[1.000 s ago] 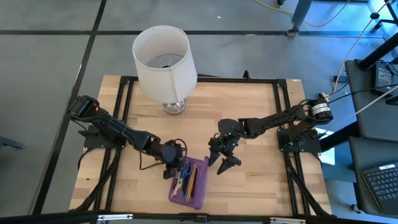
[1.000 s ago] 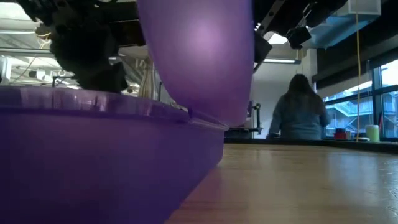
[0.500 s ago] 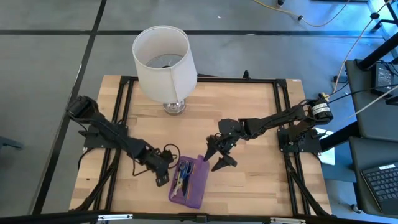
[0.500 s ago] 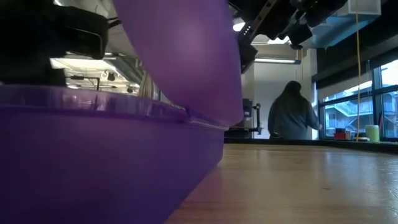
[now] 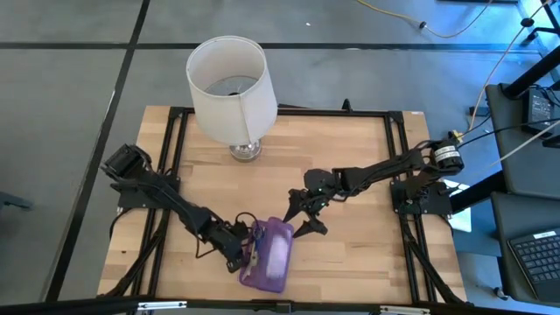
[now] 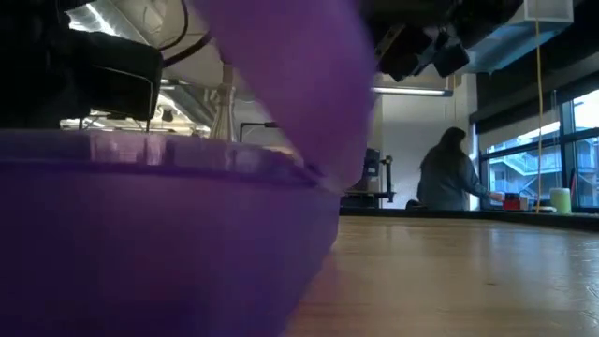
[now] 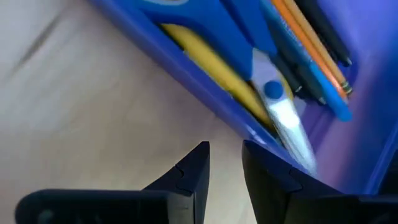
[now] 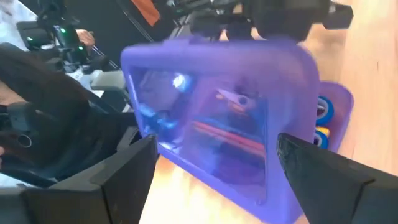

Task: Pick & place school supplies into a supply box
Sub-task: Close the violet supply box

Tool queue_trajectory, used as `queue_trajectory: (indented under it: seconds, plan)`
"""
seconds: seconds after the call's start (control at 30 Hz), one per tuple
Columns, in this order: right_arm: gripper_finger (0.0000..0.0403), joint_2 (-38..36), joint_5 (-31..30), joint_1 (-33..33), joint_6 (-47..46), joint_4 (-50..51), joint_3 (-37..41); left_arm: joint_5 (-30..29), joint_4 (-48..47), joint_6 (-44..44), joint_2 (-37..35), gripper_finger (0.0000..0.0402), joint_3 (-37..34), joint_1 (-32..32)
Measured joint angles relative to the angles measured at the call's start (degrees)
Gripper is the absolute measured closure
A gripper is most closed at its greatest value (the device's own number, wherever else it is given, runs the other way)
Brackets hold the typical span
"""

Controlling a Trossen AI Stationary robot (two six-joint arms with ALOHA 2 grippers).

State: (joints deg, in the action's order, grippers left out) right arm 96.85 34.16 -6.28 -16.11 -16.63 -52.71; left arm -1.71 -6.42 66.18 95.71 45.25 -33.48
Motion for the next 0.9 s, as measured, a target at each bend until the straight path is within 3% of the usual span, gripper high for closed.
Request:
queue_trajectory:
  seconds: [0.23, 0.53, 0.63, 0.77, 0.9]
  plan:
    - [0.0069, 1.32, -0.07, 0.0, 0.12, 0.29, 0.0, -0.43, 9.68, -3.07, 1.34, 0.0313, -0.04, 0.87]
    - [0.0069, 0.73, -0.98, -0.02, 0.59, 0.09, -0.1, 1.0, 5.75, -5.2, 1.22, 0.0313, -0.04, 3.32]
    - [0.0069, 0.05, -10.0, -1.98, 5.69, 3.98, -2.27, 1.37, 4.61, -8.04, 0.73, 0.0313, -0.04, 4.48]
    - [0.0069, 0.3, -28.58, -6.52, 13.87, 23.07, -9.5, 1.2, 5.02, -13.24, 0.34, 0.0313, 0.0, 6.72]
    - [0.0069, 0.97, -40.09, -10.08, 13.31, 33.45, -15.14, 1.21, 4.92, -17.77, 0.34, 0.0313, 0.0, 9.19]
